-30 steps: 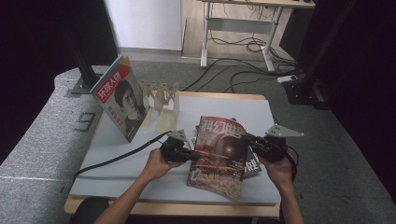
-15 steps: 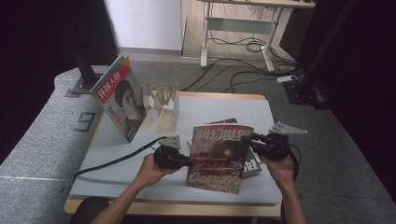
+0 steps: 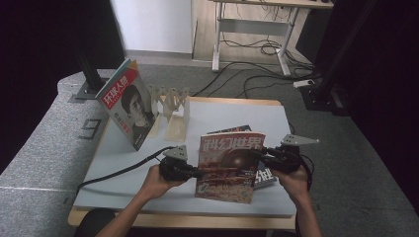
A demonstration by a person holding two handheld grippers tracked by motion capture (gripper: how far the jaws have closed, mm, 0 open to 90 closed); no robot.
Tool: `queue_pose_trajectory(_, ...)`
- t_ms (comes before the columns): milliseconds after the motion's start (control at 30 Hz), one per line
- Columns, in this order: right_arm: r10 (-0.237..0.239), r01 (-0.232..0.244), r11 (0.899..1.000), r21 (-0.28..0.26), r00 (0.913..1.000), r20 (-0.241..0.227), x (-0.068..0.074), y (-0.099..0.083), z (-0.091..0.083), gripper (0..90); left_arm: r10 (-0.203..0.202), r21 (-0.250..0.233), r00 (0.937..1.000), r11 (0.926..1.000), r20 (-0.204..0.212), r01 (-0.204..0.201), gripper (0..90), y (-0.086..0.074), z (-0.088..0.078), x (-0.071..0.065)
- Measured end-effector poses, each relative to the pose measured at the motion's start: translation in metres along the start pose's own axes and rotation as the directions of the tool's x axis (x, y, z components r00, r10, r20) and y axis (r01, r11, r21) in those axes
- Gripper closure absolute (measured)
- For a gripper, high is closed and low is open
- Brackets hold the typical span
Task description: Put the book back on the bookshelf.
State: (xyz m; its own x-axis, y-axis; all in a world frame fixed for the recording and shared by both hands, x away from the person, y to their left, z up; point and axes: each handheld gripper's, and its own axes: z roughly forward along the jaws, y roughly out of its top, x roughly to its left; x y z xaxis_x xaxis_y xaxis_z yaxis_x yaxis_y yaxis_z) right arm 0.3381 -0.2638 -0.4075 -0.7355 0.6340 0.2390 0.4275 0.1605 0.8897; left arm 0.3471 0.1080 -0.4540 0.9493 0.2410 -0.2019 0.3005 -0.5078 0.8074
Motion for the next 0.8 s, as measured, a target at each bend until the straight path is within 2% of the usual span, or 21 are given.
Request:
queue_pose_trajectory(67, -0.021, 0.021, 1.000, 0.002, 0.9997, -0.010, 0.004, 0.001, -0.003, 73.9, -0.002, -0.003, 1.0000, 1.0000, 0.003, 0.002, 84.3, -0.002, -0.002, 0.000)
queue_pose_trajectory(267, -0.063, 0.062, 0.998, -0.015, 0.9973, -0.037, 0.011, 0.003, -0.006, 81.6, 0.000, 0.001, 0.9999, 1.0000, 0.011, 0.000, 83.1, -0.002, -0.005, 0.003)
queue_pose_trajectory(333, -0.093, 0.093, 0.995, -0.021, 0.9950, -0.035, 0.015, 0.004, -0.005, 82.7, -0.005, 0.003, 0.9998, 1.0000, 0.018, 0.005, 81.3, -0.001, -0.005, 0.007)
queue_pose_trajectory(500, -0.124, 0.124, 0.992, -0.025, 0.9919, -0.027, 0.020, 0.006, -0.005, 82.9, -0.018, -0.008, 0.9998, 0.9998, 0.010, 0.018, 78.5, 0.002, -0.004, 0.012)
queue_pose_trajectory(533, -0.144, 0.143, 0.989, -0.027, 0.9890, -0.033, 0.022, 0.007, -0.005, 83.0, -0.022, -0.020, 0.9997, 0.9996, 0.009, 0.022, 78.1, 0.004, -0.004, 0.014)
queue_pose_trajectory(600, -0.165, 0.164, 0.986, -0.028, 0.9857, -0.037, 0.026, 0.008, -0.006, 83.0, -0.040, -0.080, 0.9989, 0.9960, 0.024, 0.041, 78.3, 0.010, -0.007, 0.017)
queue_pose_trajectory(633, -0.174, 0.173, 0.985, -0.027, 0.9840, -0.039, 0.028, 0.009, -0.006, 83.0, -0.040, -0.080, 0.9989, 0.9960, 0.024, 0.041, 78.2, 0.010, -0.007, 0.017)
queue_pose_trajectory(667, -0.182, 0.181, 0.983, -0.026, 0.9826, -0.039, 0.030, 0.010, -0.006, 82.9, -0.043, -0.094, 0.9989, 0.9945, 0.021, 0.044, 77.9, 0.017, -0.009, 0.018)
queue_pose_trajectory(767, -0.198, 0.197, 0.980, -0.020, 0.9796, -0.035, 0.033, 0.012, -0.005, 82.9, -0.031, -0.086, 0.9995, 0.9959, -0.003, 0.030, 76.1, 0.025, -0.010, 0.016)
queue_pose_trajectory(800, -0.203, 0.203, 0.979, -0.011, 0.9787, -0.029, 0.035, 0.014, -0.004, 82.9, -0.010, -0.072, 0.9996, 0.9974, -0.027, 0.008, 75.9, 0.032, -0.010, 0.013)
